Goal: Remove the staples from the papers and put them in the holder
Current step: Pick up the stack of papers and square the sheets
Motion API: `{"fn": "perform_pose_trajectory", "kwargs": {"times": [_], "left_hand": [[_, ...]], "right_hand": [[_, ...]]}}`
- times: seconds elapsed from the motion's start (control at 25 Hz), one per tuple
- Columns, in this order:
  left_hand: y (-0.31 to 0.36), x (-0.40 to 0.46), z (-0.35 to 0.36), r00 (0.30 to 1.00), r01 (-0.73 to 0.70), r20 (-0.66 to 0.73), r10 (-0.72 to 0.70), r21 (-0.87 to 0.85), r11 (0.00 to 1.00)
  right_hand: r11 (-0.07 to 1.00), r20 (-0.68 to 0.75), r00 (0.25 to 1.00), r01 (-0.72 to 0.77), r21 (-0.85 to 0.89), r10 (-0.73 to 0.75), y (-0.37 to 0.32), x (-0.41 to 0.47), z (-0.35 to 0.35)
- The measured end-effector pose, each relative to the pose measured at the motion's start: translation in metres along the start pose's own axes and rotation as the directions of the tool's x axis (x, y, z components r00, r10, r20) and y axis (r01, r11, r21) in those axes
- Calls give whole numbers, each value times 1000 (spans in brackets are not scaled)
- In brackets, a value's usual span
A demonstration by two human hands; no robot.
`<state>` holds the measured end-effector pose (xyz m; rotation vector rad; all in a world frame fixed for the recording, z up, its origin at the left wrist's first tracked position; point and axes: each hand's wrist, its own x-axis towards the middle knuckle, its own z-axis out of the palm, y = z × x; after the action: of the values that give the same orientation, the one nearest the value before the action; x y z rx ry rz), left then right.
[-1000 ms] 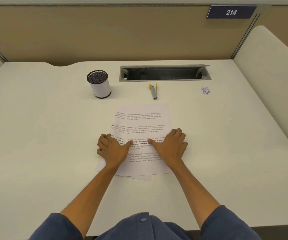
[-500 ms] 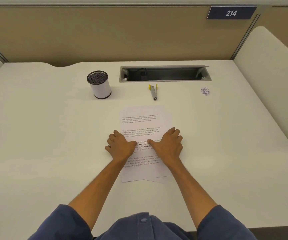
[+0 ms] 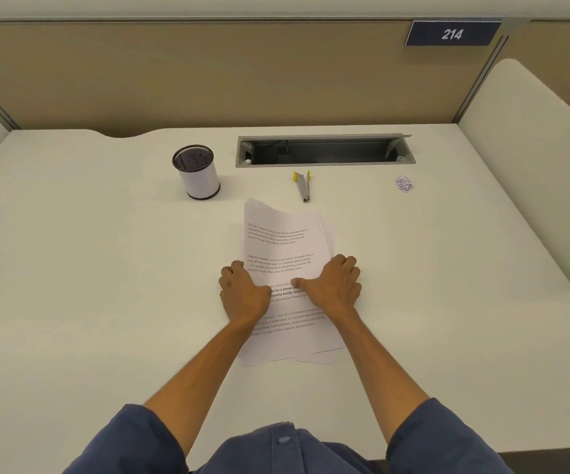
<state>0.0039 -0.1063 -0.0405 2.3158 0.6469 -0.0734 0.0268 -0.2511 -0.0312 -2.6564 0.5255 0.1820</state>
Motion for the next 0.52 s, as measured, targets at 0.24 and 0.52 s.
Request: {"fn": "perform_pose_trajectory", "kwargs": {"times": [0.24,0.52], "left_hand": [[-2,9,-20,989,90,143,-33,-412,907],[-21,19,-43,934,78,324,147,-588,805]], "right_hand": [[975,59,998,13,223,-27,4,5,-2],[748,253,964,-107,655,-84,15,22,-11]]}}
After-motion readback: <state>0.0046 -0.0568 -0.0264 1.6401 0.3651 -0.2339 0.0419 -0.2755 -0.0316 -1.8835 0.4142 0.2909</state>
